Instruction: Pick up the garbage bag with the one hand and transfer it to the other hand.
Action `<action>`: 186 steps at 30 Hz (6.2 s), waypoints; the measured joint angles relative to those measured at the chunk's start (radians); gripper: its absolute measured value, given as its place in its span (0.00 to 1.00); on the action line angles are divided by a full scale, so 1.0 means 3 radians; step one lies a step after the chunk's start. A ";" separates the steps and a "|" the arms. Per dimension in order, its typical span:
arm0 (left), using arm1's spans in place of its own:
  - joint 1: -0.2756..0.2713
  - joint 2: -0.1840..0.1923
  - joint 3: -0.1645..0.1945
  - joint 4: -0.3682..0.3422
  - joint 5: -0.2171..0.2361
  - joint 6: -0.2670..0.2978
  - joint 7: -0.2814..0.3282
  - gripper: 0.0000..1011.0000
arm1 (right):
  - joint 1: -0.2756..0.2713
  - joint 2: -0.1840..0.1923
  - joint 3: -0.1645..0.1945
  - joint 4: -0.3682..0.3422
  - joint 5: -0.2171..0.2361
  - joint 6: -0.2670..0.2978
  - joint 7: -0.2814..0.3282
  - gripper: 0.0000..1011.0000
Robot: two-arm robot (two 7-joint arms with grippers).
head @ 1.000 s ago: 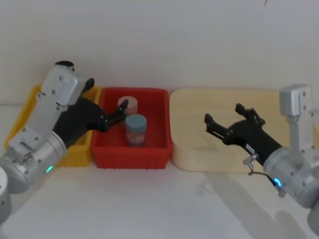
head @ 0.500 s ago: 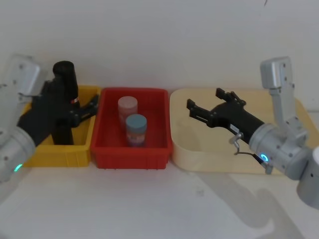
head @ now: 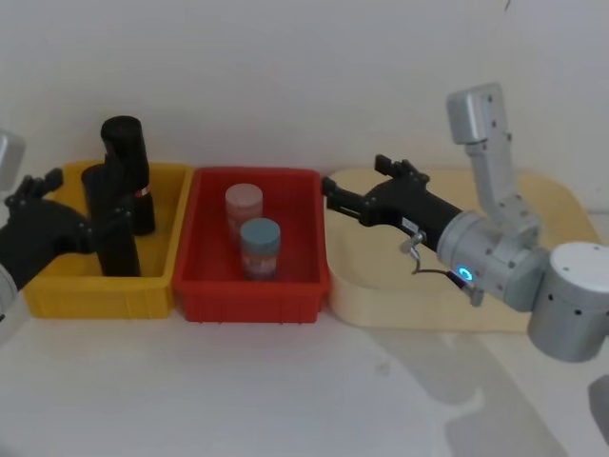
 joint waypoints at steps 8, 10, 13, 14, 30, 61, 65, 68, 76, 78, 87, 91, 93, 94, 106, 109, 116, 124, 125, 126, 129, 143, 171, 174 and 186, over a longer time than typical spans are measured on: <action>-0.0100 -0.0070 -0.0031 0.0304 -0.0065 -0.0081 -0.0115 0.99 | 0.0166 -0.0086 -0.0117 0.0207 -0.0045 0.0005 0.0030 0.99; -0.0135 -0.0092 -0.0029 0.0384 -0.0072 -0.0104 -0.0145 0.99 | 0.0187 -0.0096 -0.0135 0.0242 -0.0055 0.0005 0.0035 0.99; -0.0179 -0.0116 -0.0016 0.0477 -0.0072 -0.0131 -0.0181 0.99 | 0.0232 -0.0121 -0.0167 0.0303 -0.0075 0.0002 0.0050 0.99; -0.0179 -0.0116 -0.0016 0.0477 -0.0072 -0.0131 -0.0181 0.99 | 0.0245 -0.0129 -0.0175 0.0322 -0.0082 -0.0001 0.0053 0.99; -0.0396 -0.0230 0.0103 0.0862 0.0067 -0.0261 -0.0275 0.99 | 0.0388 -0.0230 -0.0248 0.0542 -0.0171 -0.0068 0.0087 0.99; -0.0700 -0.0413 0.0198 0.1313 0.0209 -0.0435 -0.0400 0.99 | 0.0589 -0.0233 -0.0394 0.0813 -0.0168 -0.0016 0.0342 0.99; -0.0714 -0.0422 0.0200 0.1333 0.0210 -0.0444 -0.0410 0.99 | 0.0651 -0.0234 -0.0436 0.0888 -0.0131 0.0058 0.0451 0.99; -0.0723 -0.0428 0.0201 0.1346 0.0211 -0.0451 -0.0415 0.99 | 0.0686 -0.0240 -0.0459 0.0934 -0.0112 0.0092 0.0501 0.99; -0.0737 -0.0439 0.0204 0.1368 0.0214 -0.0459 -0.0424 0.99 | 0.0802 -0.0295 -0.0544 0.1103 -0.0056 0.0183 0.0655 0.99; -0.0739 -0.0440 0.0204 0.1371 0.0214 -0.0461 -0.0426 0.99 | 0.0834 -0.0314 -0.0566 0.1154 -0.0044 0.0197 0.0687 0.99; -0.0746 -0.0445 0.0206 0.1381 0.0215 -0.0465 -0.0431 0.99 | 0.0919 -0.0371 -0.0643 0.1285 -0.0023 0.0214 0.0761 0.99; -0.0748 -0.0446 0.0206 0.1384 0.0215 -0.0466 -0.0432 0.99 | 0.0964 -0.0399 -0.0684 0.1364 -0.0028 0.0209 0.0771 0.99; -0.0748 -0.0446 0.0206 0.1384 0.0215 -0.0466 -0.0433 0.99 | 0.0982 -0.0408 -0.0698 0.1402 -0.0033 0.0203 0.0772 0.99; -0.0748 -0.0447 0.0206 0.1385 0.0214 -0.0467 -0.0433 0.99 | 0.0989 -0.0412 -0.0704 0.1418 -0.0036 0.0199 0.0772 0.99; -0.0751 -0.0449 0.0206 0.1388 0.0214 -0.0468 -0.0433 0.99 | 0.1081 -0.0472 -0.0796 0.1648 -0.0101 0.0126 0.0773 0.99; -0.0752 -0.0449 0.0206 0.1390 0.0214 -0.0468 -0.0433 0.99 | 0.1099 -0.0487 -0.0814 0.1698 -0.0122 0.0106 0.0778 0.99; -0.0752 -0.0449 0.0206 0.1390 0.0214 -0.0468 -0.0433 0.99 | 0.1114 -0.0505 -0.0830 0.1742 -0.0160 0.0071 0.0782 0.99; -0.0752 -0.0449 0.0206 0.1390 0.0214 -0.0468 -0.0433 0.99 | 0.1124 -0.0513 -0.0833 0.1761 -0.0190 0.0044 0.0781 0.99; -0.0752 -0.0449 0.0206 0.1390 0.0214 -0.0468 -0.0433 0.99 | 0.1124 -0.0514 -0.0833 0.1761 -0.0193 0.0043 0.0780 0.99; -0.0752 -0.0449 0.0206 0.1390 0.0214 -0.0468 -0.0433 0.99 | 0.1124 -0.0514 -0.0833 0.1761 -0.0195 0.0039 0.0781 0.99; -0.0752 -0.0449 0.0206 0.1390 0.0214 -0.0468 -0.0433 0.99 | 0.1124 -0.0514 -0.0832 0.1760 -0.0200 0.0032 0.0782 0.99; -0.0752 -0.0449 0.0206 0.1390 0.0214 -0.0468 -0.0433 0.99 | 0.1124 -0.0522 -0.0836 0.1792 -0.0233 0.0003 0.0785 0.99; -0.0752 -0.0449 0.0206 0.1389 0.0214 -0.0468 -0.0433 0.99 | 0.1125 -0.0541 -0.0809 0.1907 -0.0308 -0.0105 0.0799 0.97; -0.0752 -0.0449 0.0206 0.1390 0.0214 -0.0468 -0.0433 0.99 | 0.1124 -0.0542 -0.0808 0.1910 -0.0312 -0.0109 0.0799 0.91; -0.0752 -0.0449 0.0206 0.1389 0.0214 -0.0468 -0.0433 0.99 | 0.1122 -0.0544 -0.0805 0.1917 -0.0319 -0.0118 0.0798 0.65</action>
